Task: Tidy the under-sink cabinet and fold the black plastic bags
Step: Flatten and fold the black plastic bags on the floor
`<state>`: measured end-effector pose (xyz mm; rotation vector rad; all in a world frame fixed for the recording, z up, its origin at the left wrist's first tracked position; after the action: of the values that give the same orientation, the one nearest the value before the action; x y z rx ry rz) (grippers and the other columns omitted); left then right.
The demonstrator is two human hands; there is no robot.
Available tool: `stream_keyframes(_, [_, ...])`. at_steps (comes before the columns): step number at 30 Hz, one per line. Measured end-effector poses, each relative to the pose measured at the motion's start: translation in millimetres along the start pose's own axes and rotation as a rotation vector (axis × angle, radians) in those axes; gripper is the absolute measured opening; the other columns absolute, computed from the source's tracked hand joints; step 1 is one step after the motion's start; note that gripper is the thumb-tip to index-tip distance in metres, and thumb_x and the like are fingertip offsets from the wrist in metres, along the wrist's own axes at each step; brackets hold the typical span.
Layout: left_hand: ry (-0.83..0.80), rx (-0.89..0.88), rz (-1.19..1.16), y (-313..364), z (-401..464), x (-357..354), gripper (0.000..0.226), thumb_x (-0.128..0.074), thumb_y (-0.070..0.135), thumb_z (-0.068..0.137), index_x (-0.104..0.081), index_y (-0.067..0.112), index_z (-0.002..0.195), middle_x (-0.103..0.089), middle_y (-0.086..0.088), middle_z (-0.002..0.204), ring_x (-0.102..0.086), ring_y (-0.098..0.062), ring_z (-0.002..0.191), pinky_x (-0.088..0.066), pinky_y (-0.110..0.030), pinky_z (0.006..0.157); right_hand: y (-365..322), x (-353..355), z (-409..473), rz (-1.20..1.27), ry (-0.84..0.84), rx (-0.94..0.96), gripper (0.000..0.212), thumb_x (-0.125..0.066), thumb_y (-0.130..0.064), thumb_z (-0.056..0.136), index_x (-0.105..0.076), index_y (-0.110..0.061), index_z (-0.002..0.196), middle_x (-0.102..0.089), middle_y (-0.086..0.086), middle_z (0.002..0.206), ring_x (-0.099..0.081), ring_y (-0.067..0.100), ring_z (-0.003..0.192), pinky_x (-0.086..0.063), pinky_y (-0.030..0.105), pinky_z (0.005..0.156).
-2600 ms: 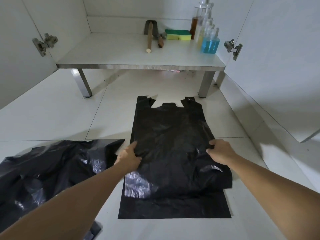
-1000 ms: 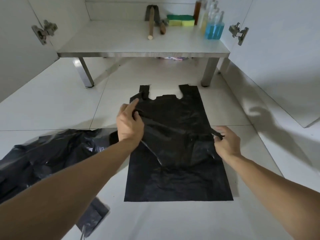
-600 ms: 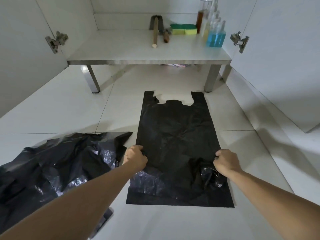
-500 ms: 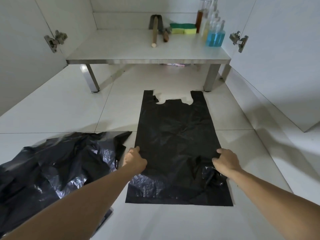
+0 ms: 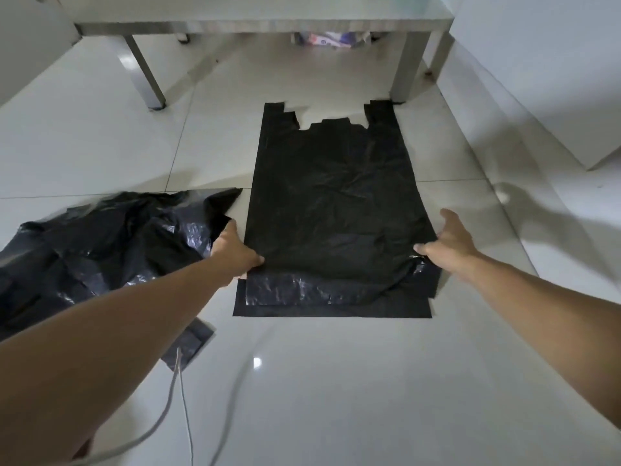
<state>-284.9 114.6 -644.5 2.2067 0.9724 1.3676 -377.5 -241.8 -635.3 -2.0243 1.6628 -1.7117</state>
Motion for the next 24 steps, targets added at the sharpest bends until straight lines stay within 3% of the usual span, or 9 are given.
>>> stream_keyframes(2, [0.078, -0.011, 0.007, -4, 1, 4, 0.092, -0.081, 0.014, 0.076, -0.026, 0.017, 0.149, -0.047, -0.011, 0.135, -0.053, -0.034, 0.114, -0.053, -0.044, 0.087, 2, 1, -2, 0.002, -0.012, -0.007, 0.1, -0.081, -0.021, 0.078, -0.015, -0.02, 0.153, -0.053, 0.012, 0.134, -0.053, 0.033, 0.121, -0.043, 0.031, 0.094])
stream_keyframes(3, [0.08, -0.015, -0.024, -5, 1, 5, 0.091, -0.082, 0.016, 0.076, -0.027, 0.015, 0.149, -0.047, -0.009, 0.135, -0.052, -0.031, 0.111, -0.053, -0.042, 0.086, 3, 1, -4, 0.024, -0.07, -0.046, 0.099, -0.081, -0.021, 0.077, -0.016, -0.021, 0.151, -0.053, 0.008, 0.13, -0.056, 0.033, 0.117, -0.049, 0.035, 0.092])
stream_keyframes(5, [0.043, -0.025, -0.044, -7, 1, 6, 0.091, -0.082, 0.013, 0.075, -0.028, 0.014, 0.149, -0.047, -0.009, 0.133, -0.052, -0.029, 0.108, -0.051, -0.037, 0.076, 7, 1, -10, 0.029, -0.219, -0.098, 0.08, -0.078, -0.009, 0.077, -0.028, -0.022, 0.138, -0.055, 0.005, 0.115, -0.062, 0.028, 0.097, -0.056, 0.037, 0.068])
stream_keyframes(7, [0.027, -0.043, 0.015, -9, 0, 9, 0.096, -0.082, 0.007, 0.074, -0.026, 0.015, 0.151, -0.044, -0.011, 0.14, -0.051, -0.034, 0.117, -0.05, -0.036, 0.075, 11, 2, -15, -0.051, -0.269, -0.057, 0.072, -0.075, -0.001, 0.077, -0.031, -0.018, 0.131, -0.055, 0.006, 0.099, -0.058, 0.023, 0.084, -0.048, 0.031, 0.054])
stream_keyframes(10, [0.079, -0.045, 0.114, -14, 0, 15, 0.093, -0.082, 0.006, 0.073, -0.03, 0.013, 0.15, -0.047, -0.015, 0.14, -0.051, -0.037, 0.12, -0.051, -0.044, 0.092, 22, -1, -15, -0.072, -0.245, 0.009, 0.103, -0.082, -0.004, 0.073, -0.016, -0.024, 0.15, -0.054, 0.005, 0.088, -0.058, 0.023, 0.087, -0.052, 0.035, 0.063])
stream_keyframes(12, [0.106, -0.046, 0.157, -18, 0, 17, 0.093, -0.082, 0.01, 0.074, -0.029, 0.014, 0.15, -0.048, -0.015, 0.14, -0.05, -0.036, 0.122, -0.048, -0.043, 0.098, 25, -4, -18, -0.087, -0.189, 0.038, 0.11, -0.087, -0.01, 0.069, -0.016, -0.024, 0.152, -0.06, 0.009, 0.09, -0.062, 0.025, 0.089, -0.057, 0.042, 0.077])
stream_keyframes(14, [0.116, -0.073, 0.221, -21, -1, 17, 0.09, -0.081, 0.012, 0.076, -0.03, 0.015, 0.15, -0.051, -0.016, 0.136, -0.052, -0.036, 0.121, -0.049, -0.043, 0.097, 28, -9, -20, -0.129, -0.144, 0.072, 0.109, -0.088, -0.016, 0.066, -0.019, -0.021, 0.15, -0.064, 0.01, 0.093, -0.063, 0.027, 0.091, -0.056, 0.043, 0.084])
stream_keyframes(18, [0.095, -0.104, 0.264, -29, -4, 11, 0.082, -0.079, 0.013, 0.078, -0.037, 0.021, 0.147, -0.06, -0.021, 0.118, -0.059, -0.038, 0.107, -0.052, -0.044, 0.094, 30, -15, -21, -0.19, -0.088, 0.111, 0.103, -0.089, -0.02, 0.064, -0.025, -0.017, 0.144, -0.065, 0.013, 0.095, -0.063, 0.03, 0.089, -0.056, 0.041, 0.081])
stream_keyframes(24, [0.085, -0.157, 0.394, -32, -10, 5, 0.076, -0.077, 0.021, 0.082, -0.036, 0.015, 0.146, -0.053, -0.016, 0.128, -0.053, -0.035, 0.118, -0.046, -0.042, 0.1, 22, -11, -28, -0.33, -0.067, 0.122, 0.087, -0.086, -0.025, 0.067, -0.032, -0.011, 0.134, -0.064, 0.014, 0.093, -0.061, 0.033, 0.089, -0.054, 0.042, 0.082])
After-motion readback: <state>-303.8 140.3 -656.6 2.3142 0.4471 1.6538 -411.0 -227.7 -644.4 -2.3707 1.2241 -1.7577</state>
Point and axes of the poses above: each hand's wrist, its own z-axis towards the middle knuckle, its own x-axis out of the back of the hand, y = z × x, the point moved 2 cm from there along z, towards the middle knuckle
